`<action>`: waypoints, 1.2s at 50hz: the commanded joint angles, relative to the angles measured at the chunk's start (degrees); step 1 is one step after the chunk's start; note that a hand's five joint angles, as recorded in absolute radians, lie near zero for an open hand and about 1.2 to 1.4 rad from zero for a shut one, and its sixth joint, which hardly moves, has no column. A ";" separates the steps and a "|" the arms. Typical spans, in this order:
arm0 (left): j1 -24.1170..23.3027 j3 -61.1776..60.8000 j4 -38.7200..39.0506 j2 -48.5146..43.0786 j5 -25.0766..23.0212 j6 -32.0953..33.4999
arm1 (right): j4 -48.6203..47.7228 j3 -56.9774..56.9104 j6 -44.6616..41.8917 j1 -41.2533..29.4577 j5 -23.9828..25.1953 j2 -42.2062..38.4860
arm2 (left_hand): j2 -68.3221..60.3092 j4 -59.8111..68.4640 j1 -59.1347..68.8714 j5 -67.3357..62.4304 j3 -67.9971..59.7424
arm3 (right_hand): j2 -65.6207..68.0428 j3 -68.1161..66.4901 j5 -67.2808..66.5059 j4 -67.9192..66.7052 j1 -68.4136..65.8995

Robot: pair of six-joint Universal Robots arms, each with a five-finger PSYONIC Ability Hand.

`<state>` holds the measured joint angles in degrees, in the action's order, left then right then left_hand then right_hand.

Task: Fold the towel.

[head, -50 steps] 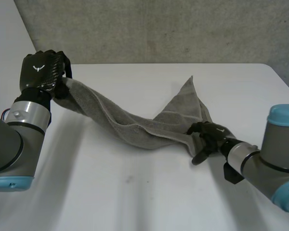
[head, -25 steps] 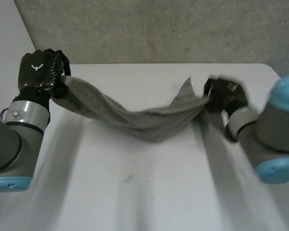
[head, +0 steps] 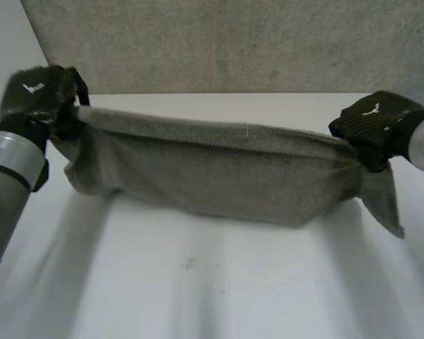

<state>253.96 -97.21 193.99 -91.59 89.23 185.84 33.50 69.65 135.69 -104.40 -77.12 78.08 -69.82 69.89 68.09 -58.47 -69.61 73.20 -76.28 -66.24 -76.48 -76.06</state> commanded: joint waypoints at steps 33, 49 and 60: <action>2.15 18.68 15.10 -26.62 0.06 -6.90 | -14.96 -19.91 1.41 -7.13 -3.83 -26.05 | -10.18 10.11 11.91 -11.53 -10.39 | 6.80 -3.72 -3.76 -3.52 -3.94; 3.91 2.56 18.09 -24.43 0.06 -6.90 | -28.75 12.43 6.05 -4.15 -0.23 -23.34 | -10.18 10.11 11.91 -11.53 -10.39 | -31.90 34.98 34.93 35.18 34.76; 4.79 1.68 18.44 -22.84 0.24 -6.90 | -30.42 14.98 16.44 0.42 -4.61 -20.34 | -10.18 10.11 11.91 -11.53 -10.39 | -41.42 44.50 44.46 44.70 44.28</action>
<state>258.26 -95.46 212.40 -114.64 89.43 178.94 3.96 84.30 148.28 -106.01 -78.83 56.93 -69.83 69.93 68.63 -58.97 -69.66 33.36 -32.95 -21.61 -33.13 -33.07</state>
